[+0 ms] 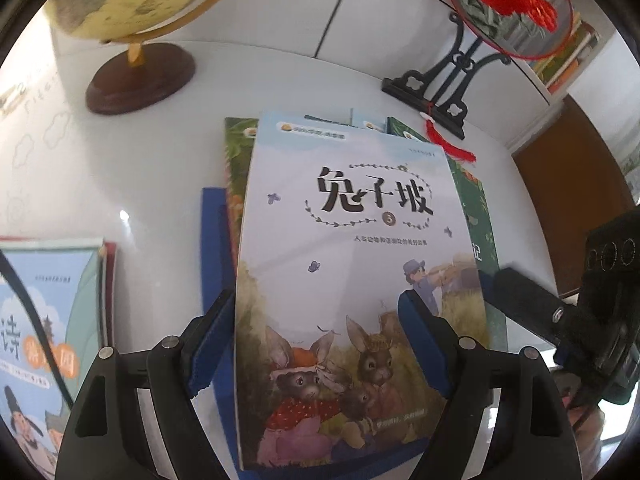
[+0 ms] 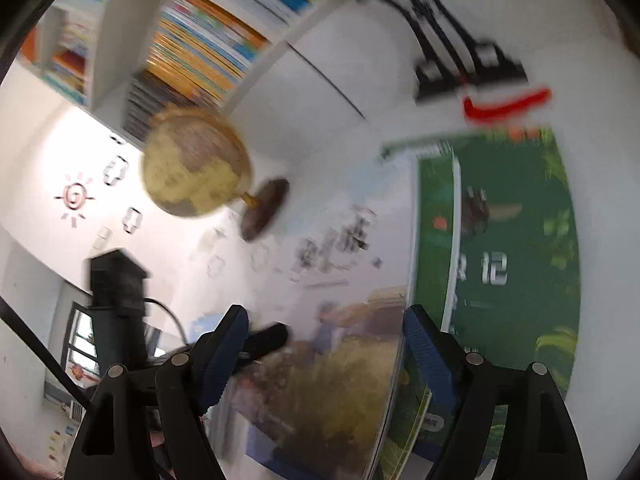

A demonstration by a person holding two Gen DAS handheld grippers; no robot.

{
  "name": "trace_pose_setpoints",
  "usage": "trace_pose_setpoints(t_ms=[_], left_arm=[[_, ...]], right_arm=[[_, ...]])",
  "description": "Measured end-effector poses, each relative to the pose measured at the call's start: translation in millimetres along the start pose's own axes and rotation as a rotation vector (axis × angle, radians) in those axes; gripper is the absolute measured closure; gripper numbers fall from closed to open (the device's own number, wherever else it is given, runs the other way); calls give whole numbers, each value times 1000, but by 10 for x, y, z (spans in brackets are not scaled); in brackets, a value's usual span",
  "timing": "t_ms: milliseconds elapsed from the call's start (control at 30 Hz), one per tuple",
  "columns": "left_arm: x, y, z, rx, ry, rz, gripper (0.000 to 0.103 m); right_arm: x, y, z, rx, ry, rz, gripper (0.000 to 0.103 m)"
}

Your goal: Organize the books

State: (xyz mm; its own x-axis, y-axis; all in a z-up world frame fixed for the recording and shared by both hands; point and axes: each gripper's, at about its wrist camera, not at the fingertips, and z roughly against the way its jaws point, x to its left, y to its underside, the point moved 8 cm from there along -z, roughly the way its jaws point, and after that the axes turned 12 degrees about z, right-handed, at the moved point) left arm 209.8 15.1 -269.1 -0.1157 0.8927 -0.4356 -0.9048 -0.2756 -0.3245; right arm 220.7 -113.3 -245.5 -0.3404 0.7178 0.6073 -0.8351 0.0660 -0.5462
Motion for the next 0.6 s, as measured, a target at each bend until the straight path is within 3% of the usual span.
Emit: trace_pose_setpoints(t_ms=[100,133,233,367,400,433,500,533,600], left_arm=[[73,35,-28,2,7,32,25],[120,48,-69,9,-15,51,26],[155,31,-72,-2,50,130,32],[201,28,-38,-41,-37,100,34],[224,28,-21,-48,-44,95,36],[259,37,-11,-44,-23,106,40],[306,13,5,-46,-13,128,45],[332,5,1,-44,-24,135,45],[372,-26,15,-53,-36,150,45]], right_arm=[[-24,-34,14,-38,-49,-37,25],[-37,-28,25,-40,-44,-49,34],[-74,37,75,-50,4,-59,41],[-34,108,85,-32,-47,-88,47],[-18,116,81,-22,-75,-91,56],[11,100,126,-40,-121,-95,73],[82,58,206,-71,-217,-97,96],[111,58,207,-61,-214,-81,96],[86,111,117,-22,-127,-50,96]])
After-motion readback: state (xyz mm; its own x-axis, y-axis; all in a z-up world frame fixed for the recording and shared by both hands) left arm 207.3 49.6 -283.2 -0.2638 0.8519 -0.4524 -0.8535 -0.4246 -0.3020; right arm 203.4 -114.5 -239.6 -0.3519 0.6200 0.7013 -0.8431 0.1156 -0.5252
